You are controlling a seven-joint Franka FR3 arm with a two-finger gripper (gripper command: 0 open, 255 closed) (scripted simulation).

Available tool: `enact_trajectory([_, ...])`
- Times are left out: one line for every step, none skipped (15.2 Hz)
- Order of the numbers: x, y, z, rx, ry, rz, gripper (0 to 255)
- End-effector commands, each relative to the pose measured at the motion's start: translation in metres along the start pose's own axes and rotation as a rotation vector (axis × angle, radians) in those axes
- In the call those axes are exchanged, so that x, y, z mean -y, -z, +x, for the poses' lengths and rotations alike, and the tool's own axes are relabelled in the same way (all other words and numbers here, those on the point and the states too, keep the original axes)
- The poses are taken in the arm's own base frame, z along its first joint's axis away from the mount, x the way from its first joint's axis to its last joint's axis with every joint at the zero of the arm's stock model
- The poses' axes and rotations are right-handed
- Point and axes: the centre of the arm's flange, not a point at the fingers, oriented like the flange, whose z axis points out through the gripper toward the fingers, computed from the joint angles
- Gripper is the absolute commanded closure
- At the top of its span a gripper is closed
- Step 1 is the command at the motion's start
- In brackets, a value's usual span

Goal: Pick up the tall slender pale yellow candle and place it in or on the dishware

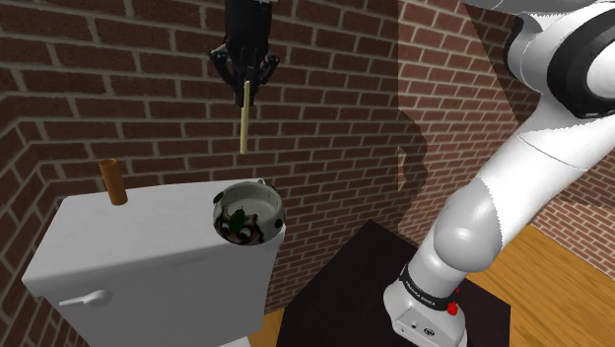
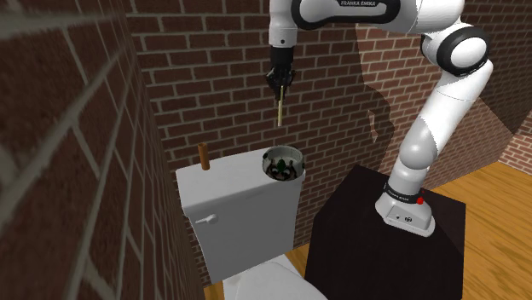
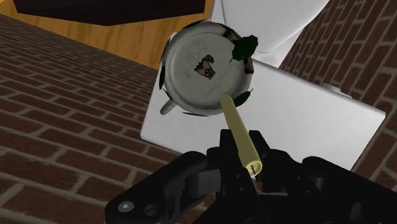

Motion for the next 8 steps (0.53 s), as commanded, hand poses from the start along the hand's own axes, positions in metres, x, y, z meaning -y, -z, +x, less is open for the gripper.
enact_trajectory([-0.025, 0.006, -0.005, 0.001, 0.001, 0.001, 255])
enact_trajectory([-0.026, 0.006, -0.006, 0.001, 0.001, 0.001, 255])
enact_trajectory([-0.026, 0.001, -0.006, 0.001, 0.001, 0.001, 255])
enact_trajectory([-0.026, -0.005, -0.006, 0.001, 0.001, 0.001, 255])
enact_trajectory([-0.026, -0.01, -0.006, 0.001, 0.001, 0.001, 255])
enact_trajectory([-0.027, -0.015, -0.006, 0.001, 0.001, 0.001, 255])
enact_trajectory([-0.027, -0.021, -0.006, 0.001, 0.001, 0.001, 255])
enact_trajectory([-0.027, -0.026, -0.006, 0.001, 0.001, 0.001, 255])
